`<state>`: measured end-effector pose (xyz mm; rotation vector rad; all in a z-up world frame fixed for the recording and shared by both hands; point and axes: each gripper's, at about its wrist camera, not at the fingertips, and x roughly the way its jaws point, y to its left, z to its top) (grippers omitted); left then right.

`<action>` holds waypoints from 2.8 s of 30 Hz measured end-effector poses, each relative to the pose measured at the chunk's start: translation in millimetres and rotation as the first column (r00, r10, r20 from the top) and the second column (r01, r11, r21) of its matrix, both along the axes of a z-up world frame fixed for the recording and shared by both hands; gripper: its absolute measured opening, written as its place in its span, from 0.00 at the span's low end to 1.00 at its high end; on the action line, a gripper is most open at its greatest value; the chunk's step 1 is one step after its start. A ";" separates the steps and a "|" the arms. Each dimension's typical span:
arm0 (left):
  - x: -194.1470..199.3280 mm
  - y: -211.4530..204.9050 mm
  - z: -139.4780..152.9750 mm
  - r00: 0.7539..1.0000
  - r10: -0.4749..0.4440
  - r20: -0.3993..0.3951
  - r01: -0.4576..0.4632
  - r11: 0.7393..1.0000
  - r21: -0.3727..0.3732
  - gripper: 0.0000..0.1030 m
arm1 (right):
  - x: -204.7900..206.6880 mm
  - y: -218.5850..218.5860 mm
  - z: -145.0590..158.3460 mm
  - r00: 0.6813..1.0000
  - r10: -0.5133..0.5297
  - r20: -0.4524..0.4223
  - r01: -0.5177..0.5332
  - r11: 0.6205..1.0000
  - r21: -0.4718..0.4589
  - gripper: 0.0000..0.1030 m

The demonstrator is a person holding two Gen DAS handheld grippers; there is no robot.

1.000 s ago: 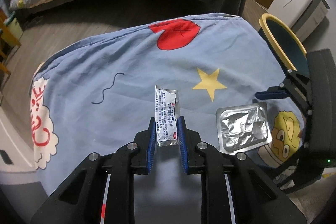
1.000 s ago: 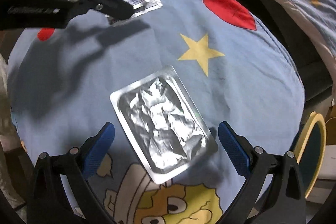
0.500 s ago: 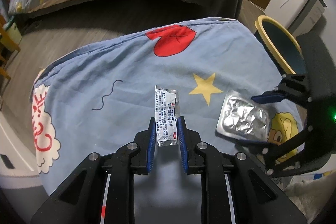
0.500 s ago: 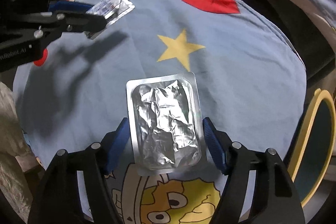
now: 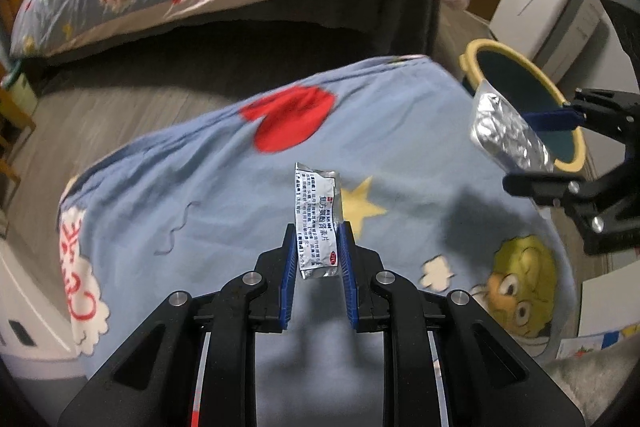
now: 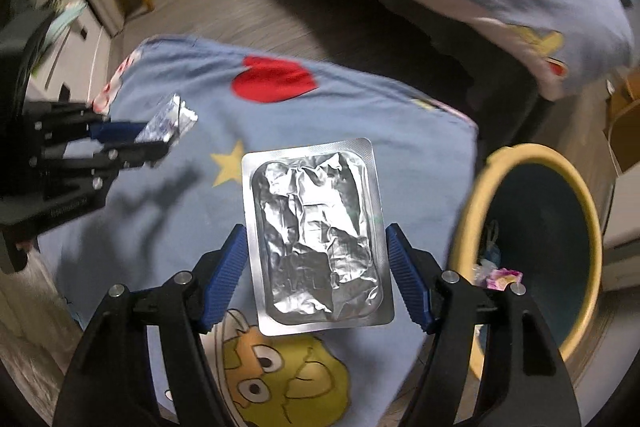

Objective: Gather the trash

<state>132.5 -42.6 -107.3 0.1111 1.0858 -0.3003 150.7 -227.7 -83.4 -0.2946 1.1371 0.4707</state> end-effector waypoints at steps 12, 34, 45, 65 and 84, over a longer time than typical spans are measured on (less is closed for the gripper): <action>-15.6 -96.9 23.5 0.983 -0.175 0.062 0.176 0.984 -0.019 0.21 | 21.3 -152.1 23.9 0.874 -0.486 -0.016 0.483 0.864 0.145 0.67; 45.9 -275.8 12.0 0.926 -0.365 0.096 0.362 0.931 0.040 0.21 | 8.2 -266.6 -17.2 0.643 -0.742 -0.190 0.755 0.573 0.319 0.67; 56.3 -244.7 15.1 0.950 -0.287 0.127 0.291 0.956 -0.020 0.54 | 16.2 -251.9 -3.5 0.671 -0.728 -0.143 0.723 0.599 0.345 0.83; -38.0 -204.1 87.8 0.936 -0.225 0.271 0.247 0.968 -0.050 0.95 | -73.2 -250.4 56.3 0.837 -0.501 0.221 0.489 0.866 0.107 0.94; -32.1 -212.2 63.1 0.947 -0.198 0.254 0.195 0.980 0.040 0.95 | -76.8 -242.9 45.1 0.863 -0.454 0.221 0.454 0.890 0.054 0.94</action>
